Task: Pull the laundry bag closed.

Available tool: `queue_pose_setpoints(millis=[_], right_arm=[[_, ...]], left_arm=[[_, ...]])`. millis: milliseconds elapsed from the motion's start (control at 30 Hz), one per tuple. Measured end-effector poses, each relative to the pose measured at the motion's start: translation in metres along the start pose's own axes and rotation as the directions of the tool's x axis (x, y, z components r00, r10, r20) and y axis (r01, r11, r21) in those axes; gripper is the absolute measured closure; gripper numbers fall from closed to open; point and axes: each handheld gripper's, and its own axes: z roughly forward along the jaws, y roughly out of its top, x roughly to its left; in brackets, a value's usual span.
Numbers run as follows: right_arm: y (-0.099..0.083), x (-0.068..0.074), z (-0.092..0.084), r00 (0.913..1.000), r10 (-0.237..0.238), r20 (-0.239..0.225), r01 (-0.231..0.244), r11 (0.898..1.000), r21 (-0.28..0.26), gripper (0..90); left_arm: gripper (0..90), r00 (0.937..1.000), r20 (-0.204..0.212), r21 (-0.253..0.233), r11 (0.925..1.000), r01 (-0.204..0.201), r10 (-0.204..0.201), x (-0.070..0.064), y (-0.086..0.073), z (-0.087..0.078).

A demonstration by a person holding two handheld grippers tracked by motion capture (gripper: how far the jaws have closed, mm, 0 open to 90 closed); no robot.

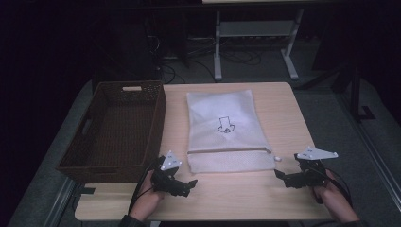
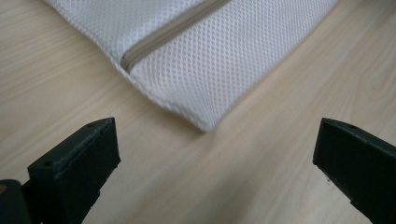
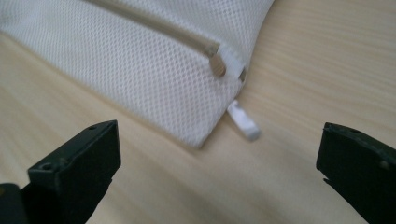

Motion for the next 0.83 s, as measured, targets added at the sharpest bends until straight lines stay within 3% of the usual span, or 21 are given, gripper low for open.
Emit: queue_pose_setpoints(millis=[333,467,833], right_arm=[[-0.018,0.003,-0.011,0.9998,-0.019,0.012,0.018,0.999,0.036,0.0],[-0.018,0.002,-0.010,0.9997,-0.026,0.001,0.025,0.999,0.042,0.0],[-0.017,0.003,-0.009,0.9980,-0.060,-0.020,0.061,0.997,0.041,0.0]], left_arm=[[0.1,0.9999,0.004,0.025,0.9996,-0.016,0.016,-0.010,-0.021,-0.009],[0.1,0.9995,0.025,0.015,0.9997,-0.022,0.021,-0.009,-0.019,-0.008],[0.1,0.9994,0.020,0.019,0.9994,-0.029,0.029,-0.010,-0.018,-0.007]])
